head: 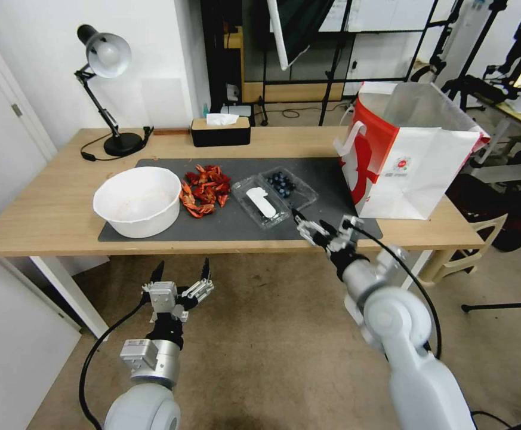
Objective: Close the takeout container lid, then place the container into the takeout bag.
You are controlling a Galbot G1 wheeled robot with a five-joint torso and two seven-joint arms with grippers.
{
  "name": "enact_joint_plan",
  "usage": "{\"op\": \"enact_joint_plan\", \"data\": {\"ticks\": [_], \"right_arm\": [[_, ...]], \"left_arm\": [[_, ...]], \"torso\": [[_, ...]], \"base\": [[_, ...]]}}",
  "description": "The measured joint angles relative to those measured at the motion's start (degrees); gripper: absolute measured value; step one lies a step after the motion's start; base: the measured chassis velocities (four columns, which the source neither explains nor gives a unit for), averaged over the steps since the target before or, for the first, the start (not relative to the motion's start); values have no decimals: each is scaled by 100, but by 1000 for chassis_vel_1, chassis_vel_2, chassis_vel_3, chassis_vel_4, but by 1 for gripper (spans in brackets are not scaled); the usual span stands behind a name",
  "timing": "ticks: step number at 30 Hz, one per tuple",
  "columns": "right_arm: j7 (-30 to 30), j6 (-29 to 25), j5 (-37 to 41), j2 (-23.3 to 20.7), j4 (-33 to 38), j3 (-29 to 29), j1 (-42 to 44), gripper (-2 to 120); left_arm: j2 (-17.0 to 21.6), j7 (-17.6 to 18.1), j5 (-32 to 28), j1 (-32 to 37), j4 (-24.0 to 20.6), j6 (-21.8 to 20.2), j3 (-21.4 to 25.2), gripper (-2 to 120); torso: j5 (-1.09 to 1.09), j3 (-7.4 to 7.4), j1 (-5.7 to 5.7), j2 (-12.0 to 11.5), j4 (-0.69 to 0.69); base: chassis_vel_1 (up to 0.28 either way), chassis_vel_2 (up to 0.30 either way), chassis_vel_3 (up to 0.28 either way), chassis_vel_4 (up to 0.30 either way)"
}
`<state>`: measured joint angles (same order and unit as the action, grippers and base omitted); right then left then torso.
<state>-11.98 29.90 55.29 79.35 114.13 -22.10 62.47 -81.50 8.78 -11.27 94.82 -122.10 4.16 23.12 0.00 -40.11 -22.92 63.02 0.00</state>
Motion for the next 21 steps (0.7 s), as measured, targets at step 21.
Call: {"op": "enact_joint_plan", "data": {"ticks": [21], "right_arm": [[-951,731,607,105,-1121,507,-1153,100]], "left_arm": [[-76,-10,34,-17,153,122,58,100]], "torso": [[1,0,0,0,0]], "base": [[0,0,0,0]]}}
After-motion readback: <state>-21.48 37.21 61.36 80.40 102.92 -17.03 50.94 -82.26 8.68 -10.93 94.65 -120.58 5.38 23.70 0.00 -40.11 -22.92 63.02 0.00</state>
